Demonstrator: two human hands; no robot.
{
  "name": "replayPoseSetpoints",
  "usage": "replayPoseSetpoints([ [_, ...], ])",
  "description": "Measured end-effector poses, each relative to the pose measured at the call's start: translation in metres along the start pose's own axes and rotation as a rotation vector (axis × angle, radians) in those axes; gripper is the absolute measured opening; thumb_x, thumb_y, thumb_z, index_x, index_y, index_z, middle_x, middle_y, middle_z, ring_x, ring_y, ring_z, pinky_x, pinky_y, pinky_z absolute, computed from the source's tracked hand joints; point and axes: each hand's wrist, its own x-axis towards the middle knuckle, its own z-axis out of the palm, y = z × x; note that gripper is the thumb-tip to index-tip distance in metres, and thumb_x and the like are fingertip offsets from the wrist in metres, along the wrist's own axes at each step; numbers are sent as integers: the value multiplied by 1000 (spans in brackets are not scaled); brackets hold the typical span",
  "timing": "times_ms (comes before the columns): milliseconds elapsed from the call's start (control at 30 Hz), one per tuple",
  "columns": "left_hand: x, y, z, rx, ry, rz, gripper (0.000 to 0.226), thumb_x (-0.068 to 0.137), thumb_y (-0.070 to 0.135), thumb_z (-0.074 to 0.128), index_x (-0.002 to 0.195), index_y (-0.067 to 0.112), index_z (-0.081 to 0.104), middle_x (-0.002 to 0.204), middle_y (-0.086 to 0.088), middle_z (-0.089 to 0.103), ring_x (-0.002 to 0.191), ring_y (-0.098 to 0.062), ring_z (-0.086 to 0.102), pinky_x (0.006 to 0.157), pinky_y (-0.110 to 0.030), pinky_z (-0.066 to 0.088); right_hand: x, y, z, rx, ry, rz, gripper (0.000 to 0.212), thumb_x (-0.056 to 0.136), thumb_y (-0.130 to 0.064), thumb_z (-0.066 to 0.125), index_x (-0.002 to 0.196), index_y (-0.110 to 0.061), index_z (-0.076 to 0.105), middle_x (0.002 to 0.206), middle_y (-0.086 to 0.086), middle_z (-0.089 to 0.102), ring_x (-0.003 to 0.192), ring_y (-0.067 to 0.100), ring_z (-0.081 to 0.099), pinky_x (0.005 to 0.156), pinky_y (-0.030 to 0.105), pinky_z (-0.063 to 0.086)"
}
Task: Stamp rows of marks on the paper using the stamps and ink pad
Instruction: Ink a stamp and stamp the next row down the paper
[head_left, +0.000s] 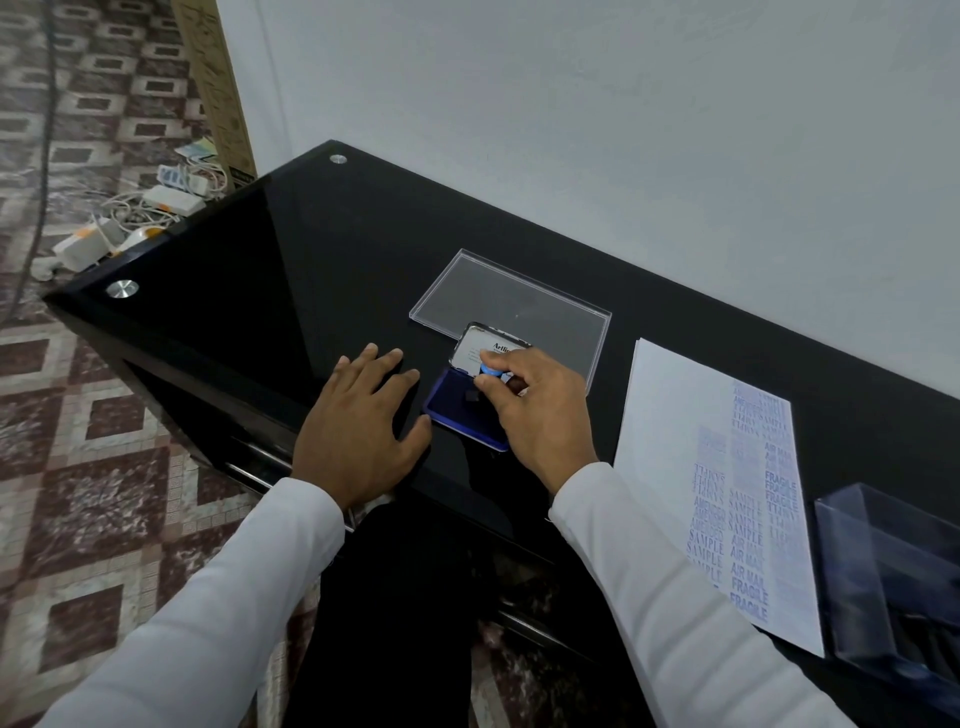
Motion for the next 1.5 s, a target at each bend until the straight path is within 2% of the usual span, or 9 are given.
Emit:
replayPoseSetpoints([
  [100,0,1,0,0,1,-5,69,88,63,37,144,25,52,157,-2,40,151,-23,24,123,-40,8,0,0,1,0,-2,0,29,88,-22,74,117,-15,73,114,0,71,101,11,65,95,31,54],
  [267,0,-1,2,4,2,-1,68,89,62,37,143,25,53,157,-2,41,151,-23,24,124,-40,8,-1,2,-1,-6,-4,-24,25,86,-22,77,110,-17,75,107,-4,71,88,6,63,87,21,54],
  [533,0,0,2,1,3,-8,70,88,63,35,144,25,52,158,-1,40,151,-22,23,124,-41,9,-2,3,0,-3,-32,-16,18,86,-22,76,103,-18,73,105,-6,68,88,7,63,82,21,56],
  [800,1,0,1,2,-12,-9,72,88,65,33,145,25,50,159,-2,38,152,-23,23,124,-42,9,-1,4,0,6,-22,-9,21,87,-22,75,108,-17,74,107,-4,69,91,8,64,86,27,57],
  [967,0,0,1,-13,1,-5,71,88,63,34,144,24,53,157,-2,40,151,-23,24,124,-41,9,-1,2,-1,11,-27,22,30,89,-23,73,118,-18,72,115,-3,70,96,2,59,92,19,50],
  [1100,0,0,1,-11,7,-4,70,88,62,35,143,24,53,157,-2,41,151,-23,24,124,-41,10,0,1,0,19,-19,23,31,88,-22,74,118,-17,73,116,-2,70,98,3,60,95,21,50],
  [1233,0,0,1,-8,0,-4,71,88,63,34,144,24,53,157,-2,41,151,-23,24,125,-41,10,0,4,0,35,-3,5,27,85,-20,78,111,-17,75,106,-5,71,81,2,62,80,7,48],
  [1500,1,0,1,9,-11,-7,72,88,65,32,144,25,51,158,-2,40,151,-23,24,124,-43,11,-1,5,-3,21,-32,2,25,85,-22,78,110,-19,75,105,-8,70,85,-4,61,75,2,45],
])
